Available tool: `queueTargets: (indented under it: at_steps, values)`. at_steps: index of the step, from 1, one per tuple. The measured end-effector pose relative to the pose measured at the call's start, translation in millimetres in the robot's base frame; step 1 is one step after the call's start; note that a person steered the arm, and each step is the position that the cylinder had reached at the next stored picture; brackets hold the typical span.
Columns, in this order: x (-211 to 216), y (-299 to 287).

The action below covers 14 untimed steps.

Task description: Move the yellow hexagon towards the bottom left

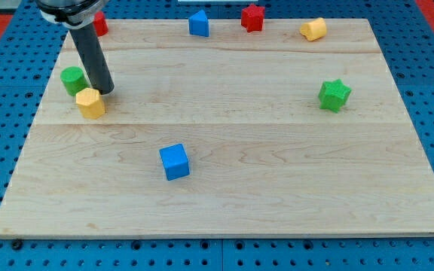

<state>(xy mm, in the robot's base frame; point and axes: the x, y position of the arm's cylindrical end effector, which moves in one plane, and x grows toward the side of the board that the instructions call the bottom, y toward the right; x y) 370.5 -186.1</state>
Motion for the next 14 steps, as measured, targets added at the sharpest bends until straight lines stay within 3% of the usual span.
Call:
queueTargets:
  at_steps: [4,5,9,10,12,13,14]
  values:
    - [1.9,-50.2]
    - [23.3,-64.3]
    - [34.1,-58.1]
    - [27.3,-52.8]
    - [13.2,43.0]
    - [44.6,48.6]
    - [96.6,5.0]
